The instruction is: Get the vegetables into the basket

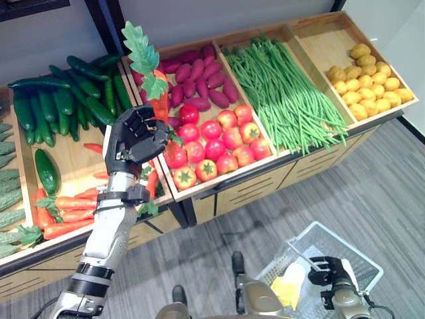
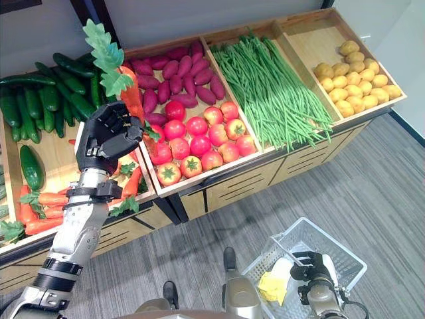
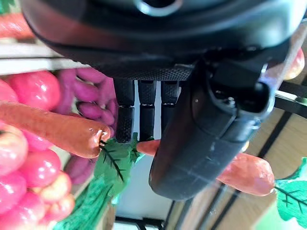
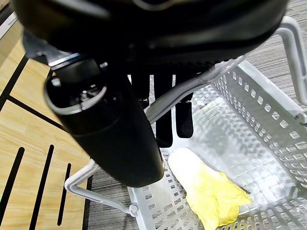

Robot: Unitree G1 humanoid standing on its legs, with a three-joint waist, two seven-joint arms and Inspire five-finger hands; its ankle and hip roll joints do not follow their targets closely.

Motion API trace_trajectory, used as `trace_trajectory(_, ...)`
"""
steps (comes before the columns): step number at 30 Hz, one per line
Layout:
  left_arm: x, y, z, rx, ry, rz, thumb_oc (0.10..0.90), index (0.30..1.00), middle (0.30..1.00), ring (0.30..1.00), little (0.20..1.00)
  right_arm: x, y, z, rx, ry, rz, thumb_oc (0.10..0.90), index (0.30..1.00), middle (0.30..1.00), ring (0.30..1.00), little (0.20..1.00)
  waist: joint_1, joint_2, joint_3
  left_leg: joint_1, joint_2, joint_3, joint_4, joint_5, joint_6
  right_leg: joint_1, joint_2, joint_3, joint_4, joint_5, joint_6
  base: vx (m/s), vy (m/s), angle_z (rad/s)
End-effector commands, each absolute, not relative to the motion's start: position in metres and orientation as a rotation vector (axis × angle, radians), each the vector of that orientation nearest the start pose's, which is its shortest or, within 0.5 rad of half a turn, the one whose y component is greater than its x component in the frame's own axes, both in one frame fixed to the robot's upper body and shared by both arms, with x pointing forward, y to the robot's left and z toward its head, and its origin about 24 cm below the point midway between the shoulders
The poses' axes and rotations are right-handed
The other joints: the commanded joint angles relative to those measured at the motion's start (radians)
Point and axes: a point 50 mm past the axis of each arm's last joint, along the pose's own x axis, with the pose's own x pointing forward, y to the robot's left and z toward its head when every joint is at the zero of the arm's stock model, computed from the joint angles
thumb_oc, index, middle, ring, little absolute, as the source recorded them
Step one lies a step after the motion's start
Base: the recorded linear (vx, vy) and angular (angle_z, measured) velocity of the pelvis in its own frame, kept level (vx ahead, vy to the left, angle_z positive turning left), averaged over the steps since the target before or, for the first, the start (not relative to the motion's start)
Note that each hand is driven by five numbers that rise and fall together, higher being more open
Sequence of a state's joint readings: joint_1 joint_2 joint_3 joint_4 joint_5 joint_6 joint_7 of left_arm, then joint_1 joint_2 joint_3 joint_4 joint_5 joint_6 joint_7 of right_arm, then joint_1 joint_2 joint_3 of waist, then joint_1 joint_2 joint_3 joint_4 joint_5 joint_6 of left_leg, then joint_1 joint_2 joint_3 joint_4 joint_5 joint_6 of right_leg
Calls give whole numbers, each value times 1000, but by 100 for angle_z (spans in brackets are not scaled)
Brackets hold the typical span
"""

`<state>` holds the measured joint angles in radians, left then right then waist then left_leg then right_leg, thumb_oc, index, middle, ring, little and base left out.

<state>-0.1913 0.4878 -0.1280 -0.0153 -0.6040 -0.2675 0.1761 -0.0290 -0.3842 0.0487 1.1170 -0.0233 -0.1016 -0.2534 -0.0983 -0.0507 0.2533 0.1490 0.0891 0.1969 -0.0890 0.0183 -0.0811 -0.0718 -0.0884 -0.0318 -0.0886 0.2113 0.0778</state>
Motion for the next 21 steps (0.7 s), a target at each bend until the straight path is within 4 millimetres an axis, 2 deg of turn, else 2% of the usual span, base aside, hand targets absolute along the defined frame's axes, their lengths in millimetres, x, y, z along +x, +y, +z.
trace_trajectory(1,278,188,202,-169,-733,-127,400,300,300,300,300,134,-300,-119,-560,926,-331,400,300,300,300,300,-6,-30,-36,25,27,-53,2,-60,-15,60,-110,38,16,-92,111,7,16,-5)
trace_trajectory(4,277,187,203,-153,-739,-144,400,300,300,300,300,135,-302,-119,-556,928,-338,400,300,300,300,300,-4,-32,-33,29,20,-41,17,-71,-10,58,-113,45,21,-92,116,4,26,-5)
trace_trajectory(7,276,186,205,-138,-745,-158,400,300,300,300,300,138,-304,-116,-559,919,-348,400,300,300,300,300,-2,-41,-24,5,9,-28,86,-100,-3,45,-122,60,34,-84,126,-21,55,-8)
trace_trajectory(12,278,186,203,-137,-733,-164,400,300,300,300,300,139,-306,-115,-543,910,-364,400,300,300,300,300,-9,-58,-14,-15,-21,-3,132,-134,19,2,-141,100,77,-60,161,-38,113,-24)
trace_trajectory(15,281,185,204,-140,-730,-164,400,300,300,300,300,133,-307,-116,-529,923,-379,400,300,300,300,300,-22,-68,-13,-21,-44,10,146,-148,35,-26,-154,124,105,-20,182,-46,148,-14)
trace_trajectory(18,284,184,203,-139,-724,-159,400,300,300,300,300,128,-304,-119,-510,937,-377,400,300,300,300,300,-38,-77,-8,-10,-57,35,134,-151,45,-54,-149,154,120,62,184,-71,119,-26)
trace_trajectory(19,284,185,204,-140,-730,-155,400,300,300,300,300,127,-302,-120,-505,940,-369,400,300,300,300,300,-50,-80,-6,-10,-65,49,131,-151,51,-79,-152,168,121,108,184,-70,104,-44)
trace_trajectory(21,285,187,205,-132,-734,-149,400,300,300,300,300,128,-301,-120,-500,933,-370,400,300,300,300,300,-53,-79,-4,-12,-65,64,136,-154,55,-92,-154,167,122,117,184,-95,115,-47)
